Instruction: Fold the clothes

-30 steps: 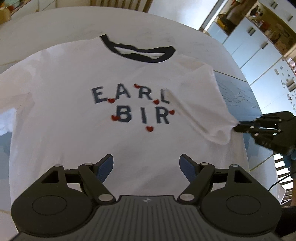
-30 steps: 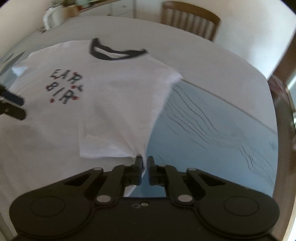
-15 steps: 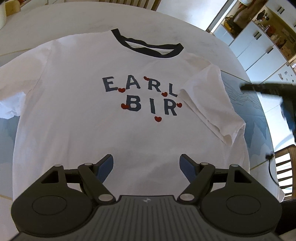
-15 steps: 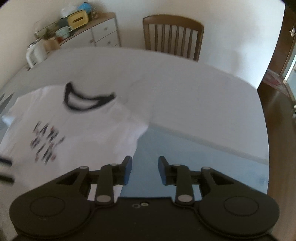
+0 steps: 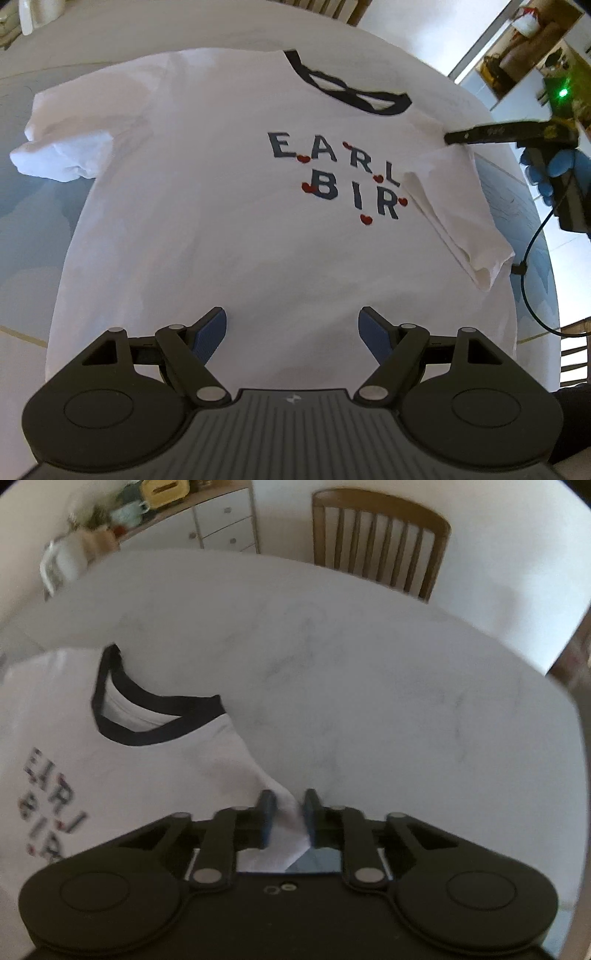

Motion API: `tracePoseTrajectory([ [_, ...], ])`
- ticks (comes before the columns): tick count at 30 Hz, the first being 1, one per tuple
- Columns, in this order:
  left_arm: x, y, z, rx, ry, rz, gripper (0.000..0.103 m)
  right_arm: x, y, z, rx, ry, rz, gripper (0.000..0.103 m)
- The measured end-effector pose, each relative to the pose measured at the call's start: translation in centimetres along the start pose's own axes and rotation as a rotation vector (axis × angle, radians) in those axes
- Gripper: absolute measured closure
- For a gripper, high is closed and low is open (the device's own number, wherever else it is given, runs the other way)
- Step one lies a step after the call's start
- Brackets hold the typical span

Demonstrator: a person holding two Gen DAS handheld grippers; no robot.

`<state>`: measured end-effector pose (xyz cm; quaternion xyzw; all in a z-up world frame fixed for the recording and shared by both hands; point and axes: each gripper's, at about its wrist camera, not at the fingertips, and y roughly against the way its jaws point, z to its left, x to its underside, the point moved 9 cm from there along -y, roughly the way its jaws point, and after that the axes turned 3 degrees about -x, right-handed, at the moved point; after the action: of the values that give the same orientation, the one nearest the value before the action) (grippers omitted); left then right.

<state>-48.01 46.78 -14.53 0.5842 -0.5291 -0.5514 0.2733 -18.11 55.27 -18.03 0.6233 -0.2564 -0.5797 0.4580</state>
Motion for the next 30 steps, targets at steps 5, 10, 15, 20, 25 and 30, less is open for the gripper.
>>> tracePoseTrajectory([
  [5,0.0,0.2,0.4,-0.005,0.009,-0.022,0.025,-0.3,-0.3,-0.3,0.014,0.024,-0.015,0.0],
  [10,-0.2,0.2,0.7,-0.016,0.003,-0.033,0.025,-0.6,1.6,-1.4,0.067,-0.037,-0.047,0.0],
  [15,-0.3,0.2,0.9,-0.013,0.001,-0.035,0.025,2.3,2.8,2.1,-0.034,0.069,0.025,0.0],
  [20,-0.3,0.2,0.9,-0.011,-0.022,-0.032,0.025,2.9,1.1,2.6,0.006,0.061,0.034,0.0],
  [25,-0.5,0.5,1.8,-0.019,-0.002,-0.046,0.025,2.0,1.0,1.9,0.044,0.006,0.014,0.0],
  [30,-2.3,2.8,5.9,-0.087,0.062,-0.13,0.025,2.6,2.4,3.4,0.02,0.034,0.01,0.0],
])
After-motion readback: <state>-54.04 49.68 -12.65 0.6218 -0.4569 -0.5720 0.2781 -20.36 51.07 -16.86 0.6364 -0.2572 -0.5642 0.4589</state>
